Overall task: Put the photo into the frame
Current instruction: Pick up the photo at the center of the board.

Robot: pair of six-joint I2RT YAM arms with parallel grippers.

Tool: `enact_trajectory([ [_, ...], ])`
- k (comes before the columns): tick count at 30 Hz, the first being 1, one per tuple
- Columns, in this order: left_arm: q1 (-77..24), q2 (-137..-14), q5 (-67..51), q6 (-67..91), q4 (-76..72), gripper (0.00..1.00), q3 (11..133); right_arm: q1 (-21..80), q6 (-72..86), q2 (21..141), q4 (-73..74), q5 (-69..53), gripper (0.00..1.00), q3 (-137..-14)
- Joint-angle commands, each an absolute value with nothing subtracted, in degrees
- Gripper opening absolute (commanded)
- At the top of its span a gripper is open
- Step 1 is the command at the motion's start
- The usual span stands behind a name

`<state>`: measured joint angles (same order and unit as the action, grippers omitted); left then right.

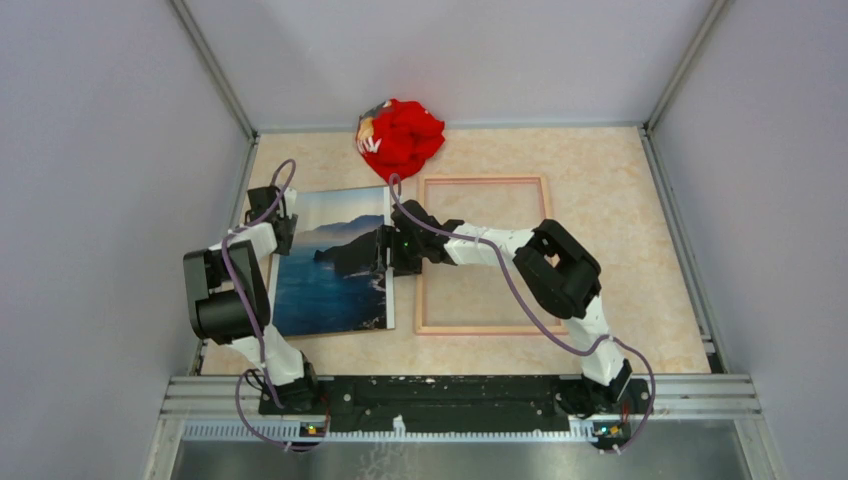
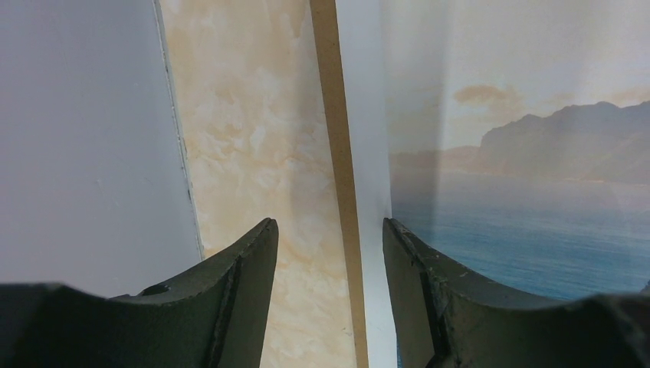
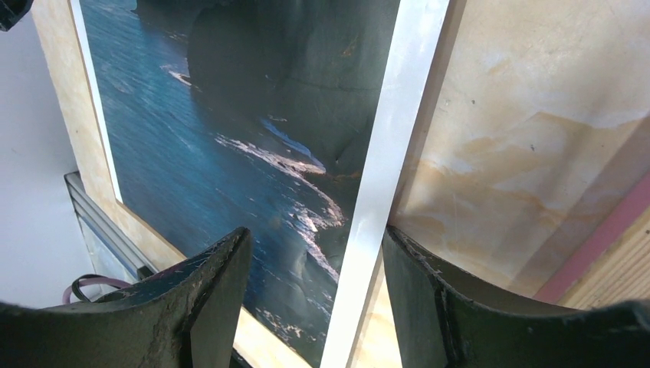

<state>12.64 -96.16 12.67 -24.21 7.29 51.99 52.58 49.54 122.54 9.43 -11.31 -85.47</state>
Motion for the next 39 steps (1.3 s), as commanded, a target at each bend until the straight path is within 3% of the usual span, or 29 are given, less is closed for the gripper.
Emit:
enact_trajectory([
  [1,12.05,-98.61,8.48,-23.82,12.32,0.6,49.92,52.56,50.25,123.94,7.08,-12.14,0.63,-85.14],
  [39,12.04,-99.23,8.52,-24.68,11.11,0.59,48.74,55.39,47.0,119.6,12.84,-8.43,0.63,-92.28],
])
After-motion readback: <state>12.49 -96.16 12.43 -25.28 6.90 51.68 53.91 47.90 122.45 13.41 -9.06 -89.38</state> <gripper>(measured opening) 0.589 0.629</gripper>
